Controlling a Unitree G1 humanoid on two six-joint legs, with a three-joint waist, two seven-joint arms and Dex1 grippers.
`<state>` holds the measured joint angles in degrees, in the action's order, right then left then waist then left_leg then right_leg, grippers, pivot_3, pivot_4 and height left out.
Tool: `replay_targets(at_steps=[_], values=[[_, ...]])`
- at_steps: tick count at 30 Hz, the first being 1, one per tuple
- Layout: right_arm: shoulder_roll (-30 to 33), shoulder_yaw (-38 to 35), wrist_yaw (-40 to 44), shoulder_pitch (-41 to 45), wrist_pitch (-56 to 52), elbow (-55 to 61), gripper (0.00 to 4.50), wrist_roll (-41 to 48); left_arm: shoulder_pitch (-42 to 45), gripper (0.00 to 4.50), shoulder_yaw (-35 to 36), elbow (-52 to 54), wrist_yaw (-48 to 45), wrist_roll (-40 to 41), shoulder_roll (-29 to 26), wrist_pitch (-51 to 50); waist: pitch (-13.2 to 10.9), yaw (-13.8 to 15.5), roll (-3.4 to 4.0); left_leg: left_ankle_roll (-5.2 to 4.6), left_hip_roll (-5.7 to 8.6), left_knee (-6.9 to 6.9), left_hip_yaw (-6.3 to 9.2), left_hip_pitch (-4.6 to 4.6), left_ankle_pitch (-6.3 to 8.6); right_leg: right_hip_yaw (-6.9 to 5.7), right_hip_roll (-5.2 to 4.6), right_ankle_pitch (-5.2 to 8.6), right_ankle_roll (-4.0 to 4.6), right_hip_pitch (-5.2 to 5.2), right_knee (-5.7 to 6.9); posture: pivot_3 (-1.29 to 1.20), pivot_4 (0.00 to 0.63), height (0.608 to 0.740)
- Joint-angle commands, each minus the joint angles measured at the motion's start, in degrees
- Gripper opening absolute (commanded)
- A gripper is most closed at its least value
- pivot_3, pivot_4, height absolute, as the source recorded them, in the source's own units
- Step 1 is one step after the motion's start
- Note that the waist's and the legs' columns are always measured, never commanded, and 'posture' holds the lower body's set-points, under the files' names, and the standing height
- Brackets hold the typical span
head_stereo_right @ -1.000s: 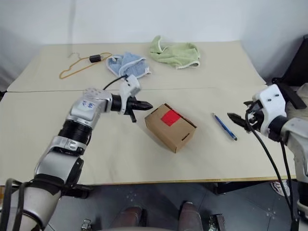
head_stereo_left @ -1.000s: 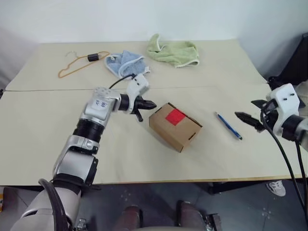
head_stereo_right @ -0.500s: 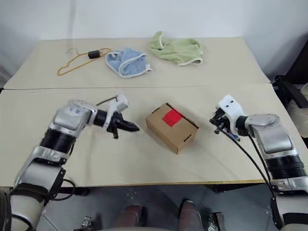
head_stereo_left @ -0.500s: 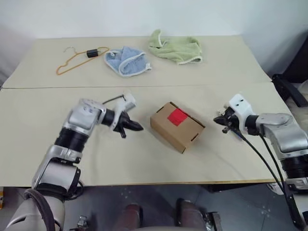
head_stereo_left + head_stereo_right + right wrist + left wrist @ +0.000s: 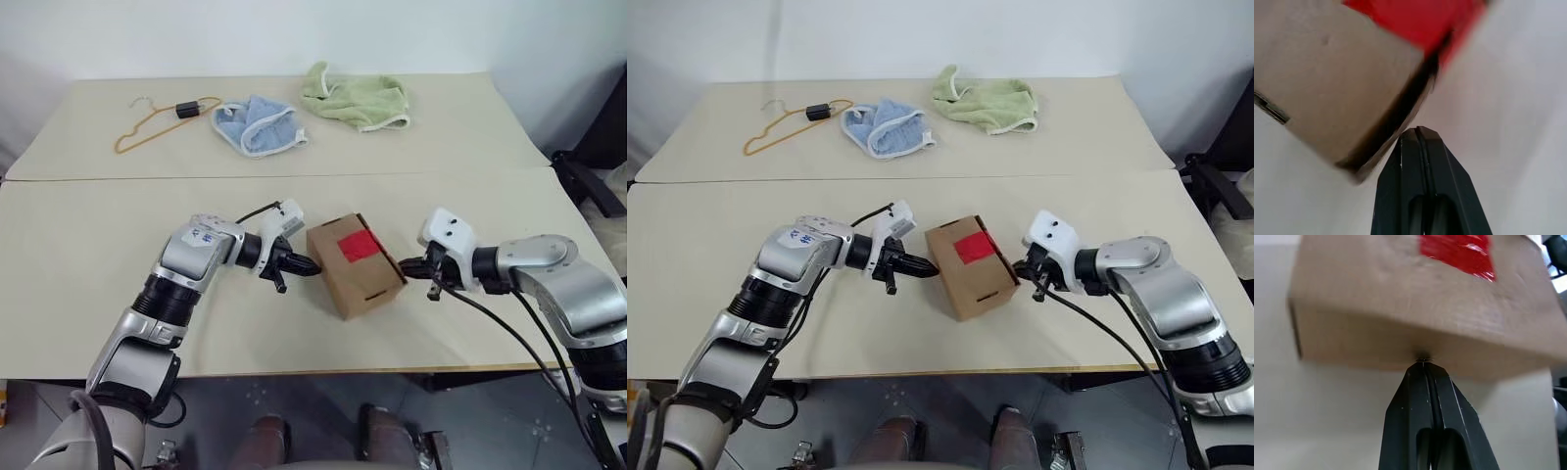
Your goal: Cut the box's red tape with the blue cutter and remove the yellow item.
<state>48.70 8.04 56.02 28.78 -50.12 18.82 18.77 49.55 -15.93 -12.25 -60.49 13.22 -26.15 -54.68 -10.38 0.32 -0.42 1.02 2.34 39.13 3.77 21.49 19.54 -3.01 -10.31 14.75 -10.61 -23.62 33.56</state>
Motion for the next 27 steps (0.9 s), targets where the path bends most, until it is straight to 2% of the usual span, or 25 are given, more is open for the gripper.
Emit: replay_targets(at_steps=[1, 5, 9, 16, 21, 26, 27], values=[[0.5, -2.0, -0.4, -0.9, -2.7, 6.2, 0.01, 3.0, 2.2, 0.00, 0.3, 0.4, 0.1, 0.9, 1.0, 1.4, 0.0, 0.1, 0.00, 0.00, 0.00, 0.00, 0.00, 0.00, 0.00, 0.00, 0.00, 0.00, 0.00, 0.00, 0.00, 0.00, 0.150, 0.740], [-0.2, -2.0, -2.2, -1.4, -4.6, 8.6, 0.01, 4.2, 2.9, 0.00, -0.1, -0.1, 0.2, 1.0, 1.7, 1.3, 0.0, 0.3, 0.00, 0.00, 0.00, 0.00, -0.01, 0.00, 0.00, 0.01, 0.00, 0.00, 0.00, 0.00, 0.01, 0.00, 0.150, 0.740], [-1.2, -0.4, -6.5, -1.6, -3.0, 5.9, 0.01, 0.9, 3.4, 0.00, -0.7, -0.6, -0.1, 1.0, 2.1, 1.4, 0.0, 0.5, 0.00, -0.01, 0.01, 0.00, -0.01, -0.01, 0.00, 0.01, 0.00, 0.00, 0.00, 0.00, 0.02, 0.00, 0.150, 0.740], [-1.6, -0.8, -8.0, 0.0, -1.9, 3.0, 0.01, 0.1, 4.1, 0.00, -1.6, -1.6, -0.6, 0.5, 2.0, 2.0, 0.0, 0.8, 0.00, -0.01, 0.01, 0.01, -0.02, -0.01, 0.00, 0.01, 0.00, 0.00, 0.01, 0.00, 0.03, 0.00, 0.150, 0.740], [1.0, -1.5, -7.0, -0.3, -1.8, 4.3, 0.01, 0.1, 5.0, 0.00, -1.5, -4.0, -0.5, -0.5, 1.0, 4.4, 0.0, 0.9, 0.00, -0.01, 0.01, 0.01, -0.02, -0.01, 0.00, 0.01, 0.00, 0.00, 0.01, 0.00, 0.02, 0.00, 0.150, 0.740], [6.0, -8.0, -8.2, -1.5, -2.6, 3.8, 0.01, 0.2, 9.9, 0.00, 2.1, -11.4, -1.5, -0.5, -1.5, 10.9, 0.0, 1.0, -0.01, -0.01, 0.01, 0.02, -0.03, 0.00, 0.00, 0.01, 0.00, 0.00, 0.01, -0.01, 0.04, 0.00, 0.150, 0.740], [6.7, -9.4, -8.1, -1.5, -3.4, 4.3, 0.35, 1.1, 11.4, 0.00, 2.6, -12.5, -2.2, -0.1, -1.4, 11.7, 0.0, 1.0, 0.00, -0.01, 0.01, 0.02, -0.03, 0.00, 0.00, 0.00, 0.00, 0.00, 0.01, -0.01, 0.02, 0.00, 0.150, 0.740]])
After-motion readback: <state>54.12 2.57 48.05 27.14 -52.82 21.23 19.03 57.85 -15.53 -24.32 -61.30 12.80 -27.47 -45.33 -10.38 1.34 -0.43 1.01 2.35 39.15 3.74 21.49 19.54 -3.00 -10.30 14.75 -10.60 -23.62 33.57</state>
